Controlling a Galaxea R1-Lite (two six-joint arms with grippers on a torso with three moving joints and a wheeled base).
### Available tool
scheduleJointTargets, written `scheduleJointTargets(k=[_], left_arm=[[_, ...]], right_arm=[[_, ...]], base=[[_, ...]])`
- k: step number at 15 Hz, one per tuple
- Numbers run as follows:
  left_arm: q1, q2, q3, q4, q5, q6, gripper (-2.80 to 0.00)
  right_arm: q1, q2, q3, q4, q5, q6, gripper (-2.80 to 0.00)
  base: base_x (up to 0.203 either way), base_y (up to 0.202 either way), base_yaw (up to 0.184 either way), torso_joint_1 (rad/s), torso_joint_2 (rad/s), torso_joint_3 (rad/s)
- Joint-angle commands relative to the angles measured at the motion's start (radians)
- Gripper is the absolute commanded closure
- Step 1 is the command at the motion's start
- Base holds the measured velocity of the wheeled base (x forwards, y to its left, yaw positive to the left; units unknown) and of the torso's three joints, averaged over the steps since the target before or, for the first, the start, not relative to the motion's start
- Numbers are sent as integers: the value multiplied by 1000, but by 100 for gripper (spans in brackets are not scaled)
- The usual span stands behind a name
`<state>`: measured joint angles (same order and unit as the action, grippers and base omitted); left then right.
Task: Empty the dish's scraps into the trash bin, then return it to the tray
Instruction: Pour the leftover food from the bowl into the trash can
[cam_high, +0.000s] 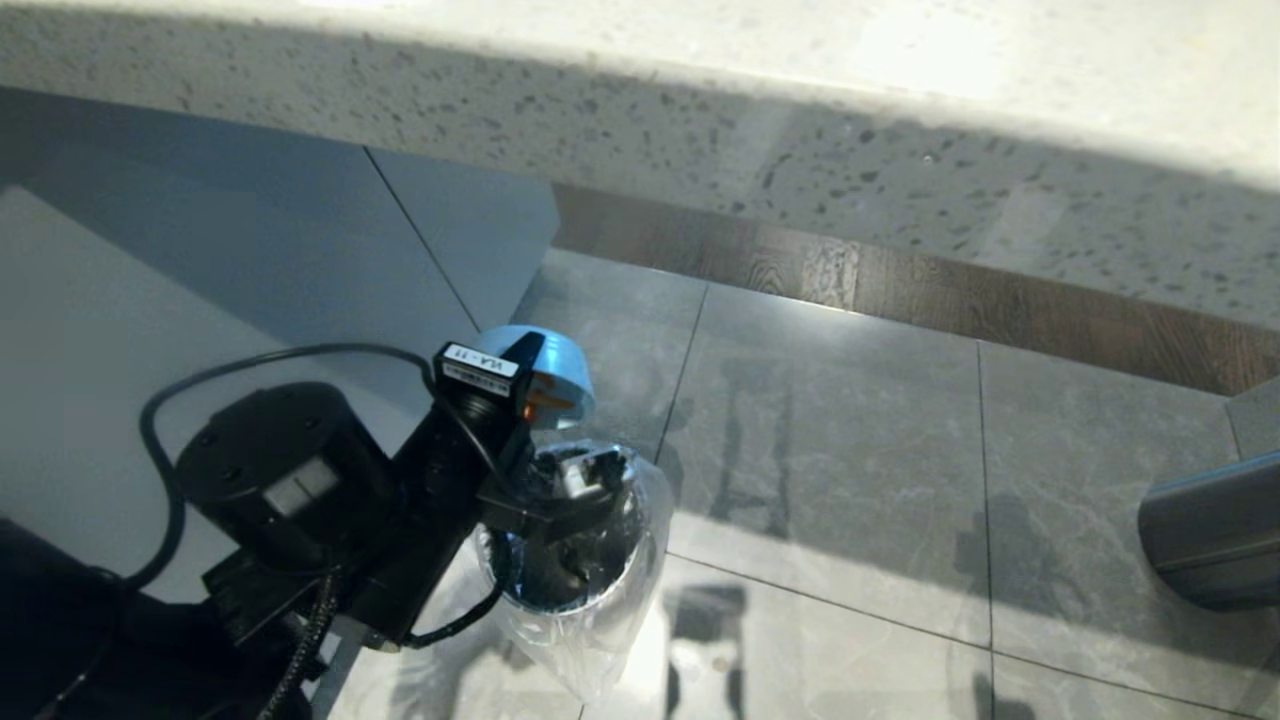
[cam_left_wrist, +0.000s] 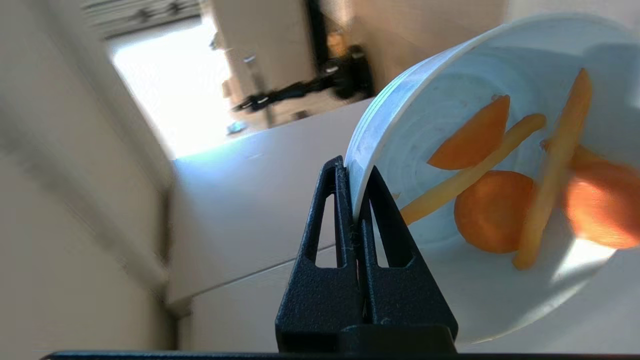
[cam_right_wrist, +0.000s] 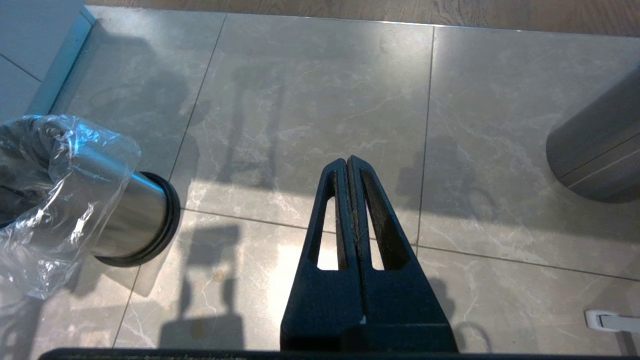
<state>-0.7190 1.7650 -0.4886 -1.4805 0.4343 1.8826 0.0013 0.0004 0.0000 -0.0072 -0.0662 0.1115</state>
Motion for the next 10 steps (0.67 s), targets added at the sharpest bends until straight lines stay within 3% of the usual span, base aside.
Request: scheduleJointTargets(k=[1,10], left_arm=[[-6,20,-5,-67,3,27,0],[-28,22,20,-89,1,30,0]], right_arm=[[0,0,0,0,0,0,0],[0,1,0,0,0,0,0]], base=[[0,0,0,0,0,0],[0,0,0,0,0,0]])
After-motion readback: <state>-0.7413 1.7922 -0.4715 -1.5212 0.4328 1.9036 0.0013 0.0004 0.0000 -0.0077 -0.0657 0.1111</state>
